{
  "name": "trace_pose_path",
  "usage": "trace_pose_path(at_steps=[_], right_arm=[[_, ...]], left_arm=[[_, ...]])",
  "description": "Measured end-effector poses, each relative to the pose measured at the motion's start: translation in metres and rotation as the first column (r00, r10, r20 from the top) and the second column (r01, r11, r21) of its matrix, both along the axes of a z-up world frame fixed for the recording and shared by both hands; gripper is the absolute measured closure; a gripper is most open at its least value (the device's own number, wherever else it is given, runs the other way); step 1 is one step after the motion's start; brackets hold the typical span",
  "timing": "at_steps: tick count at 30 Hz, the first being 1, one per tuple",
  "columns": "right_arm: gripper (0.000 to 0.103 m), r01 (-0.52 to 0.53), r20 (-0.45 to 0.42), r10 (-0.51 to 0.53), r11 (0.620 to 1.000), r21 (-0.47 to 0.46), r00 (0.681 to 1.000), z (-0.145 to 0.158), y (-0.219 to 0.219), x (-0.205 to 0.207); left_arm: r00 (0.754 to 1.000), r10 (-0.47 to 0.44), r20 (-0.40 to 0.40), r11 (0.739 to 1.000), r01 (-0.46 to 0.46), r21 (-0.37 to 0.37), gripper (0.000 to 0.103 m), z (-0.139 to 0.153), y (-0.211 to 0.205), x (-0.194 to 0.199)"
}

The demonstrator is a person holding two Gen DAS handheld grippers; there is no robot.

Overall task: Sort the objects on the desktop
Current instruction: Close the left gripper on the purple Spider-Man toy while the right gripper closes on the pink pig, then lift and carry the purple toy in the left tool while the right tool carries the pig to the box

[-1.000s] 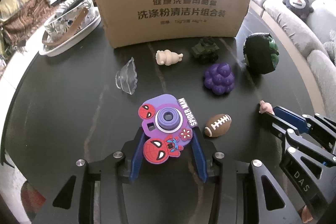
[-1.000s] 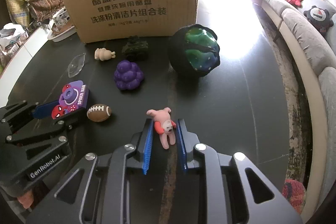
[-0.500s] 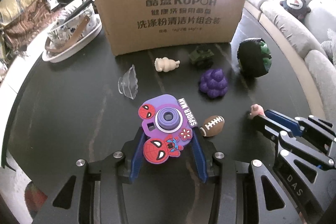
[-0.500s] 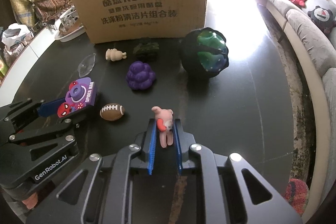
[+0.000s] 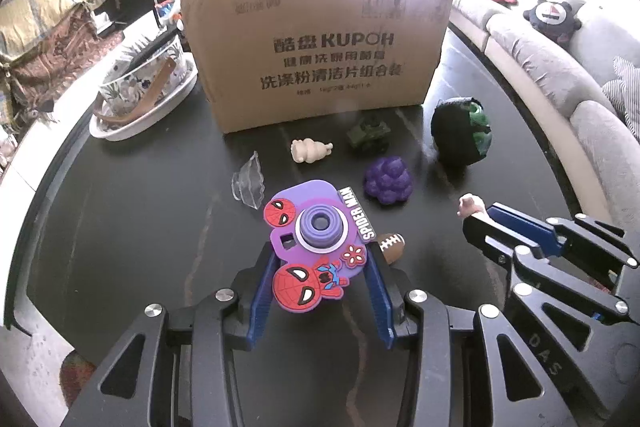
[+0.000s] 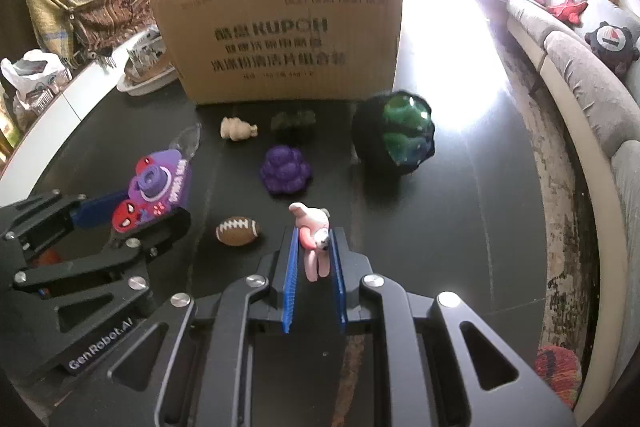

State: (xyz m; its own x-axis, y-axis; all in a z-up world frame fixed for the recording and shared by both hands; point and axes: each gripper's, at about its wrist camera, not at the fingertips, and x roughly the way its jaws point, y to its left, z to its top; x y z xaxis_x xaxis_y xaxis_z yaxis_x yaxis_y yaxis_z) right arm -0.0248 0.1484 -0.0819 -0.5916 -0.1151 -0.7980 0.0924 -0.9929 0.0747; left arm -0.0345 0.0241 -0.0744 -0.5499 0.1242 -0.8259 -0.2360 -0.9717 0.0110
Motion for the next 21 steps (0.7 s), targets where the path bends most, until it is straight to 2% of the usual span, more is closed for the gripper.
trace_pose_path(at_steps=[21], right_arm=[[0.089,0.006,-0.131,-0.005,1.0,0.007,0.991,0.054,-0.001,0.022]], left_arm=[[0.991,0.014,-0.131,1.0,-0.01,0.029,0.064,0.06,-0.007,0.017]])
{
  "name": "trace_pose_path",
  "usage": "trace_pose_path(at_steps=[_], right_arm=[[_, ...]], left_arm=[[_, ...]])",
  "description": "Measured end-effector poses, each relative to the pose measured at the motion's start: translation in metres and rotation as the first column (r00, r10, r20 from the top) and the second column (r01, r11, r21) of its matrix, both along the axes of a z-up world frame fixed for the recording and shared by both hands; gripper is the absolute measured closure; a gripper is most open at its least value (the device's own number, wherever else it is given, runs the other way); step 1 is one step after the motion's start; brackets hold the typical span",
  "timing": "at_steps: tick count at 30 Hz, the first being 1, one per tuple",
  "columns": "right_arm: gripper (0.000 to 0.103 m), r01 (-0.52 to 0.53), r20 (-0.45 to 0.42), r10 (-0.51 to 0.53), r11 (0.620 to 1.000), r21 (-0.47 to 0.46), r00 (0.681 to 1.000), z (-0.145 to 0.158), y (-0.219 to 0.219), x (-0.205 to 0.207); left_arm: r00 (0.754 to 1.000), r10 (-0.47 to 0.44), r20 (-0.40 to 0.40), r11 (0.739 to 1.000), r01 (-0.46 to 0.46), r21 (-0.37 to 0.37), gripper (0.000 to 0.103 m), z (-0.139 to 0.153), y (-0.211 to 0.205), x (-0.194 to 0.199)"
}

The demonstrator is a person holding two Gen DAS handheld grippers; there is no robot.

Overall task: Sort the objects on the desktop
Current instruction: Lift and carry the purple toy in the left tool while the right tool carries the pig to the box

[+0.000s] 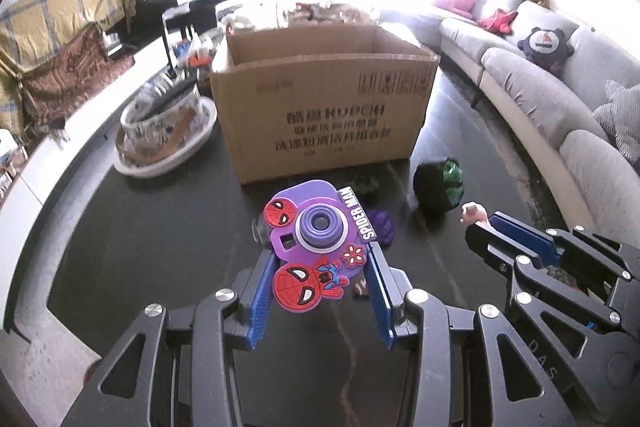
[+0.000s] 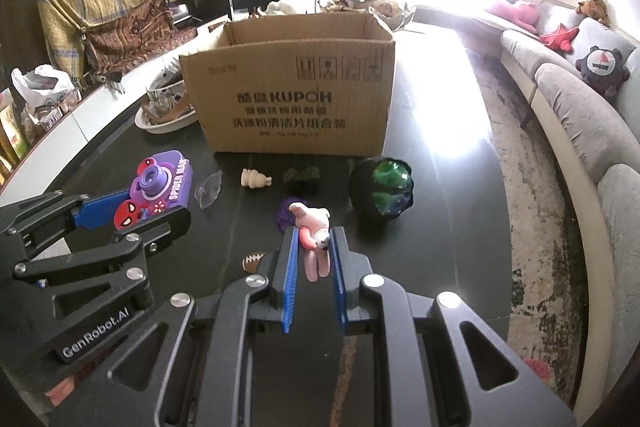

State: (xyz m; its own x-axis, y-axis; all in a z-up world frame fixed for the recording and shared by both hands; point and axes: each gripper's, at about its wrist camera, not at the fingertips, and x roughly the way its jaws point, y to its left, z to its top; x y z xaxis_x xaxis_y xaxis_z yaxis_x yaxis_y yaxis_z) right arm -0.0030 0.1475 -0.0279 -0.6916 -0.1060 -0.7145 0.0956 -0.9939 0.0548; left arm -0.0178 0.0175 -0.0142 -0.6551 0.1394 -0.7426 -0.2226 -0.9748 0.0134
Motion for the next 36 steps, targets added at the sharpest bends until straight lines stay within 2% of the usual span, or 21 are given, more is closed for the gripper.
trace_pose_path(at_steps=[10,18,22,25,28,31,36], right_arm=[[0.089,0.002,-0.094,-0.002,1.0,-0.008,0.996,0.037,0.003,0.005],[0.089,0.006,-0.153,-0.008,1.0,-0.014,0.988,0.059,0.0,0.006],[0.089,0.009,-0.173,-0.013,1.0,-0.021,0.985,0.065,-0.002,0.006],[0.089,0.008,-0.179,-0.013,1.0,-0.03,0.984,0.068,-0.003,0.004],[0.089,0.006,-0.183,-0.012,1.0,-0.031,0.983,0.069,-0.005,0.001],[0.089,0.005,-0.189,-0.01,1.0,-0.027,0.982,0.071,-0.007,-0.001],[0.089,0.009,-0.192,-0.014,1.0,-0.024,0.981,0.073,-0.009,-0.006]], left_arm=[[0.991,0.001,-0.131,1.0,0.002,0.024,0.064,0.046,-0.005,0.007],[0.991,0.038,-0.13,0.995,-0.025,0.1,0.064,0.066,-0.016,-0.003],[0.98,0.079,-0.183,0.992,-0.06,0.108,0.064,0.074,-0.019,-0.004],[0.962,0.129,-0.24,0.989,-0.107,0.104,0.064,0.082,-0.022,-0.004],[0.961,0.126,-0.245,0.99,-0.106,0.094,0.063,0.083,-0.023,-0.009],[0.971,0.113,-0.211,0.99,-0.091,0.112,0.064,0.083,-0.026,-0.015],[0.966,0.123,-0.228,0.991,-0.109,0.072,0.064,0.081,-0.025,-0.016]])
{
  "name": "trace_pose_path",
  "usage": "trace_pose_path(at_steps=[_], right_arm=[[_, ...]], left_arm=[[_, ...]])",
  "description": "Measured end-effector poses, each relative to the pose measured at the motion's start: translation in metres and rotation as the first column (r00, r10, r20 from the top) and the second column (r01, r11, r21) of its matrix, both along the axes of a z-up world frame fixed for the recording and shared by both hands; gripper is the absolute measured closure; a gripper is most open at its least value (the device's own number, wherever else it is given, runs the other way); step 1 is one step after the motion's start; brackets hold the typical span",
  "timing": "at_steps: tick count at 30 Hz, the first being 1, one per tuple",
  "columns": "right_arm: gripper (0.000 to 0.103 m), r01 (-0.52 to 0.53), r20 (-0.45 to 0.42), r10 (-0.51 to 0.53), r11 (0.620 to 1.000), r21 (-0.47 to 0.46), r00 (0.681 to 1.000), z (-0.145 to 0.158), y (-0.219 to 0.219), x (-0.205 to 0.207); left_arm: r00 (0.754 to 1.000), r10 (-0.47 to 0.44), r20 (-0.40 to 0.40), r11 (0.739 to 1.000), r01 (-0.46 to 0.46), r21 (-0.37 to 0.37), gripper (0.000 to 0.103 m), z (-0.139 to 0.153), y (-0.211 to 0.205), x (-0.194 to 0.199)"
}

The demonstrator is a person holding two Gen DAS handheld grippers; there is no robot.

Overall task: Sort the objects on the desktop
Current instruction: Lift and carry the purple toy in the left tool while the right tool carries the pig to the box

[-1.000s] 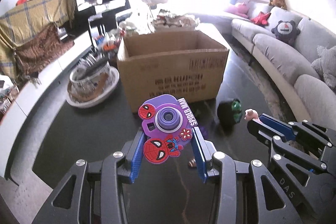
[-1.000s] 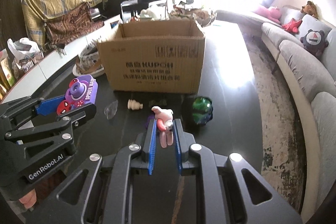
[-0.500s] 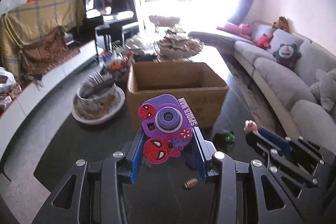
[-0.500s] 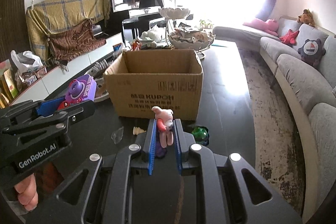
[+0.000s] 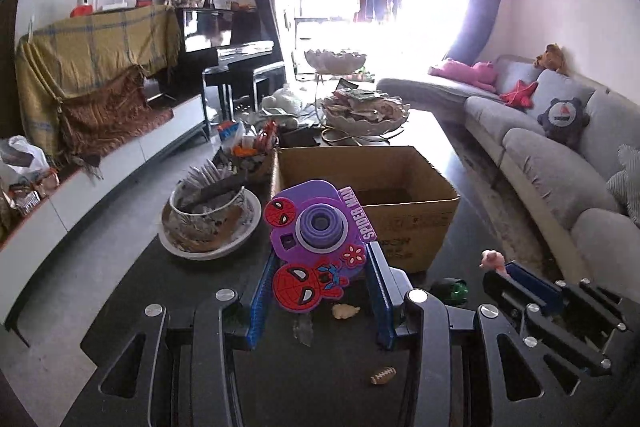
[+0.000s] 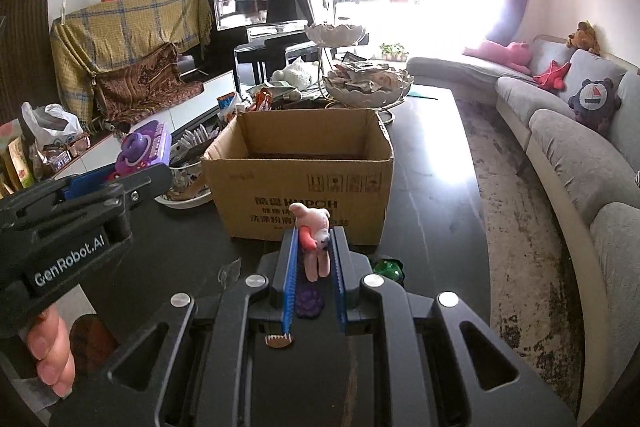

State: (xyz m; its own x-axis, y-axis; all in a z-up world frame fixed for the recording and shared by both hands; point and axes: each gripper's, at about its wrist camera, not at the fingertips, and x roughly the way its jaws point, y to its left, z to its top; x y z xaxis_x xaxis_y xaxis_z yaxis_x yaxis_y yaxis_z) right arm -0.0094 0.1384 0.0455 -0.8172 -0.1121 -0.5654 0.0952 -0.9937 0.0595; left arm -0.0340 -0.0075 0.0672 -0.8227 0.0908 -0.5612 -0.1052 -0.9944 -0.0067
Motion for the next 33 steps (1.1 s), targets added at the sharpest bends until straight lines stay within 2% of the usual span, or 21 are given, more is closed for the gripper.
trace_pose_path(at_steps=[11,20,23,33], right_arm=[[0.089,0.007,-0.007,-0.007,1.0,0.012,1.0,0.005,-0.001,-0.012],[0.089,0.014,-0.021,-0.014,1.0,0.014,1.0,0.009,0.002,-0.023],[0.089,0.018,-0.025,-0.018,1.0,0.017,1.0,0.011,0.003,-0.027],[0.089,0.028,-0.035,-0.027,0.999,0.022,0.999,0.013,0.007,-0.047]], left_arm=[[1.0,0.005,0.006,1.0,-0.005,0.027,0.064,-0.002,-0.005,-0.01],[1.0,-0.003,0.008,1.0,0.003,0.022,0.064,-0.001,-0.001,-0.02],[1.0,-0.001,0.0,1.0,0.001,-0.005,0.063,-0.001,0.001,-0.025],[1.0,0.003,0.001,1.0,-0.003,0.007,0.064,0.0,0.001,-0.047]])
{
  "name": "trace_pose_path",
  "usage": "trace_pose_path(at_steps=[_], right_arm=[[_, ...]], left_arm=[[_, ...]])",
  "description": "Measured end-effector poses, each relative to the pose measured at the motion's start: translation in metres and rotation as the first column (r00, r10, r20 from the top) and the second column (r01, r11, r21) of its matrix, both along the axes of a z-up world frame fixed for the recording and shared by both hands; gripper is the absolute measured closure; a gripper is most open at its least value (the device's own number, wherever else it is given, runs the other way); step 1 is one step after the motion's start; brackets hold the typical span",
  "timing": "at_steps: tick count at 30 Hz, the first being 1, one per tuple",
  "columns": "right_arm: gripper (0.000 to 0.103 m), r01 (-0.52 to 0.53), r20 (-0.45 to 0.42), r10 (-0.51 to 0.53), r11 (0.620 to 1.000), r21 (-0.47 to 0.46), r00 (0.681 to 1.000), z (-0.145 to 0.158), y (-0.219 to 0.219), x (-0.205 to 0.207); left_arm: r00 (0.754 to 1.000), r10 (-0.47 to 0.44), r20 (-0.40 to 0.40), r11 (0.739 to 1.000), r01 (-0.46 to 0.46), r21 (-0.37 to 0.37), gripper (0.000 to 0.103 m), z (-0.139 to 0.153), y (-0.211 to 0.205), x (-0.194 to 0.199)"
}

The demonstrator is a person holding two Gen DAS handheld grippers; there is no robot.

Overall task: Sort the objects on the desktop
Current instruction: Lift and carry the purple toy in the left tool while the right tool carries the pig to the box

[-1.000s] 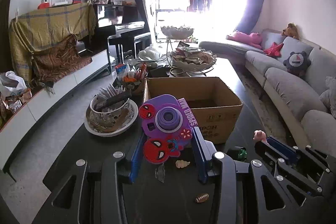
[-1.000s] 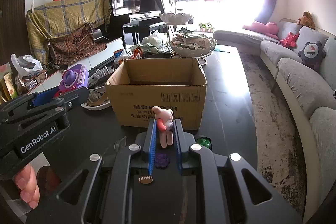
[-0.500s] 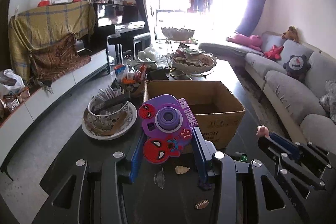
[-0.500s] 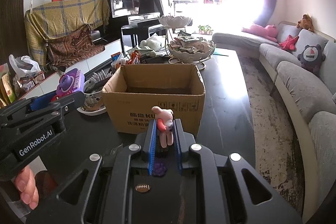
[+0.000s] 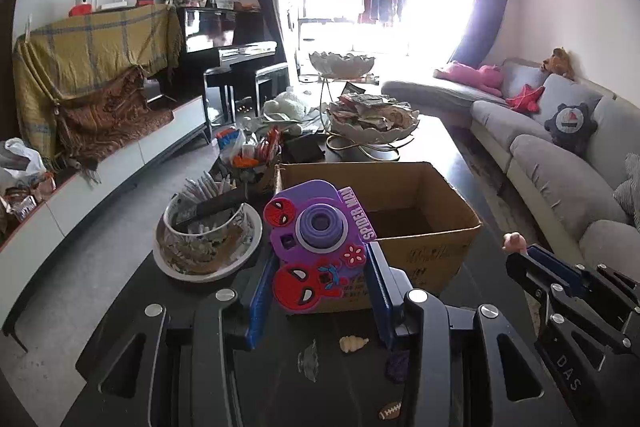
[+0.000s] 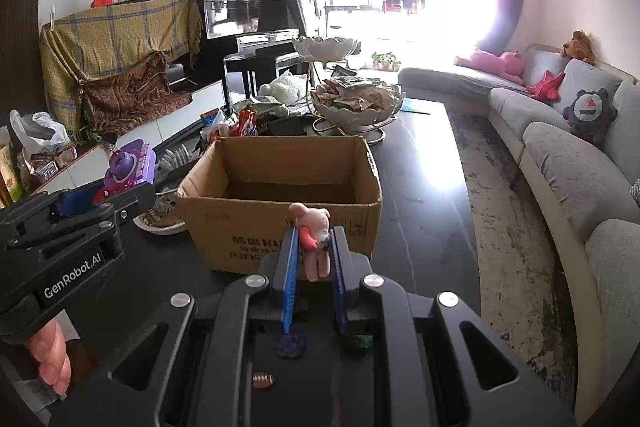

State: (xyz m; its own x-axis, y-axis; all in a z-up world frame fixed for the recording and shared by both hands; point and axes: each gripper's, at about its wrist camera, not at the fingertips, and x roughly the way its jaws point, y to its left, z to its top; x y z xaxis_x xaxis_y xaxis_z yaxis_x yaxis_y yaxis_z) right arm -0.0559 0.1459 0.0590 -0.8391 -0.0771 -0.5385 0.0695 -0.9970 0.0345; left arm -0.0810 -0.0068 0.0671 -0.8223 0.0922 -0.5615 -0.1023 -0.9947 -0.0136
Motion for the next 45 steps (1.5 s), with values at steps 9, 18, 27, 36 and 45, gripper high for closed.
trace_pose_path(at_steps=[9,18,27,36,45], right_arm=[[0.089,0.005,-0.009,-0.005,1.0,0.001,1.0,0.002,0.002,-0.024],[0.089,0.002,-0.012,-0.002,1.0,0.007,1.0,0.005,0.006,-0.045],[0.089,-0.009,-0.02,0.009,1.0,0.004,1.0,0.007,0.008,-0.064],[0.089,-0.024,-0.014,0.024,1.0,-0.007,1.0,0.004,0.008,-0.09],[0.089,-0.029,0.012,0.029,0.999,-0.016,1.0,-0.009,0.013,-0.118]], left_arm=[[1.0,-0.009,-0.002,1.0,0.009,-0.005,0.064,0.002,0.007,-0.018],[1.0,-0.022,0.013,1.0,0.022,0.021,0.064,0.005,0.009,-0.043],[0.999,-0.028,0.031,0.999,0.028,0.021,0.064,0.002,0.014,-0.065],[1.0,-0.009,0.022,1.0,0.009,-0.014,0.064,-0.003,0.023,-0.088],[0.997,-0.012,0.072,1.0,0.012,0.001,0.064,-0.015,0.025,-0.115]])
